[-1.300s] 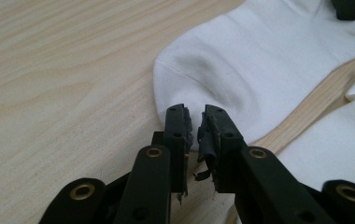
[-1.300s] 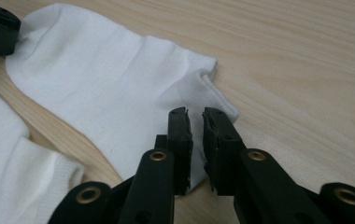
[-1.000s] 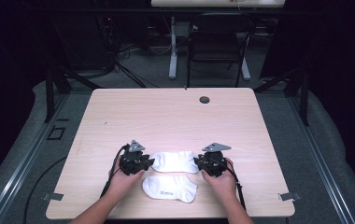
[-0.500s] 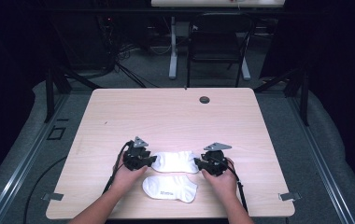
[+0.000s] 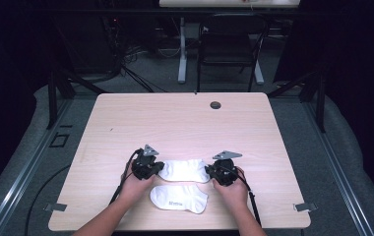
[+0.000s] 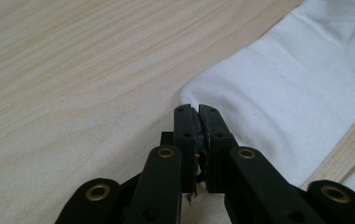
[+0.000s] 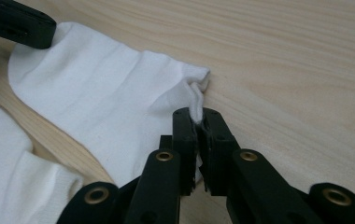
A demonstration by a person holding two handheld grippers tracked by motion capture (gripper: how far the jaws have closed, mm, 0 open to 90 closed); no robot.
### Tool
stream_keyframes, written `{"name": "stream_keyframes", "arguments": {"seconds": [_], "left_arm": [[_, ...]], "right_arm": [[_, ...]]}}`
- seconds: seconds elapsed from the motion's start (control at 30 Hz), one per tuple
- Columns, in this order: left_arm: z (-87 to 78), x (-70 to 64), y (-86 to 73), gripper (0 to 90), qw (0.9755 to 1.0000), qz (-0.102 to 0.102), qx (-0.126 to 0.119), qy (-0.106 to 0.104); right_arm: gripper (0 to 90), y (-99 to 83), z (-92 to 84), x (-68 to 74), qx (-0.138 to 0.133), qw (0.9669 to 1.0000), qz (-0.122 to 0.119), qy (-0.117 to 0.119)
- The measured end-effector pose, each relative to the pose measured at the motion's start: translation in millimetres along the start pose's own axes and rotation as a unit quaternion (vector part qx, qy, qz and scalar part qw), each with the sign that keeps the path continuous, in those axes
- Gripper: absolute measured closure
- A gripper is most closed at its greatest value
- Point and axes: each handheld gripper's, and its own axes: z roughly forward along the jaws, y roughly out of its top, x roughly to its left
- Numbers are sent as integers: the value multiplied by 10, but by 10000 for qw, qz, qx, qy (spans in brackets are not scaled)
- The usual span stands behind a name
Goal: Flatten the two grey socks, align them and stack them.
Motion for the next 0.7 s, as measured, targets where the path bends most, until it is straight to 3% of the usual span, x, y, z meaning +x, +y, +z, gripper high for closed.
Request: {"name": "stream_keyframes", "arguments": {"seconds": [0.53, 0.7], "left_arm": [[-301, -8, 68, 877, 9993, -14, -316, -206], [-400, -43, 50, 877, 9990, 54, -383, -241]], "right_arm": [[862, 151, -226, 88, -319, 9992, -13, 222], [861, 168, -309, 158, -271, 9992, -112, 263]]}}
